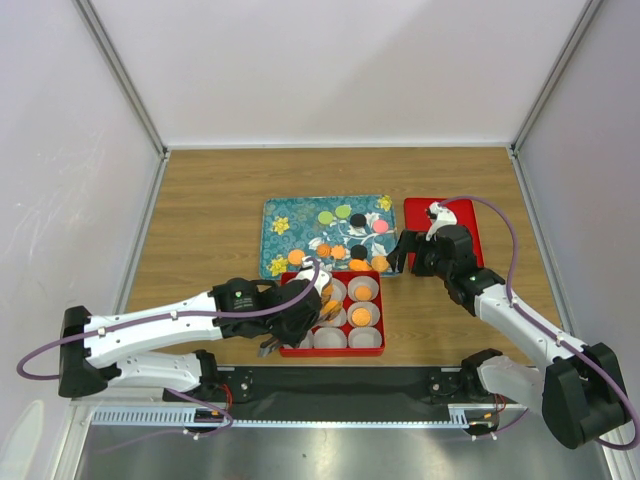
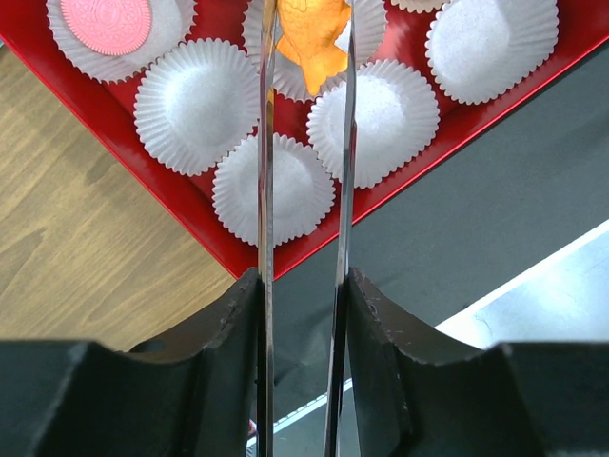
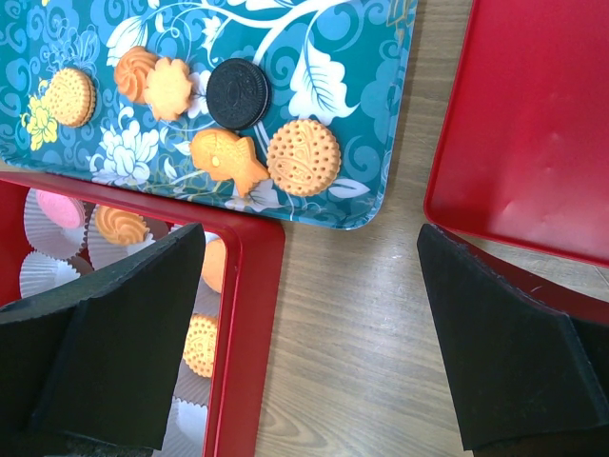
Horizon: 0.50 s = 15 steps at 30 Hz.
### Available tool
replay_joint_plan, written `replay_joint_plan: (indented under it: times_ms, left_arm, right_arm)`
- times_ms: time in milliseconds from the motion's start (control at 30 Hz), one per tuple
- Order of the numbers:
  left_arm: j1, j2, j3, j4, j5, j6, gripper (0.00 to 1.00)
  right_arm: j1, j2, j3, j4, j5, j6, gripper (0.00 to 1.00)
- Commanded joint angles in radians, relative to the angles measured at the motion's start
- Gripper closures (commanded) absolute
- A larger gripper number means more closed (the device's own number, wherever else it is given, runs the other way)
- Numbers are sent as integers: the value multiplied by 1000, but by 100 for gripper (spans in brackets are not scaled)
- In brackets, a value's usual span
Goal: Pack the cookies
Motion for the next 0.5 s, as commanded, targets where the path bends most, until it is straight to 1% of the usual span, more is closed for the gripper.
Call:
replay_joint_plan:
  times_ms: [0,200,467]
  left_arm:
    - [-8,-16,-4,22,-4,-13,57]
    - [-8,-15,-6,19,5,-4,52]
    - [-8,-13,-4,16,-1,-3,51]
  right_arm:
    - [6,-5,22,23,17,-14,0]
    - [6,-6,23,23,19,-16,0]
    - [6,-6,23,23,17,-17,0]
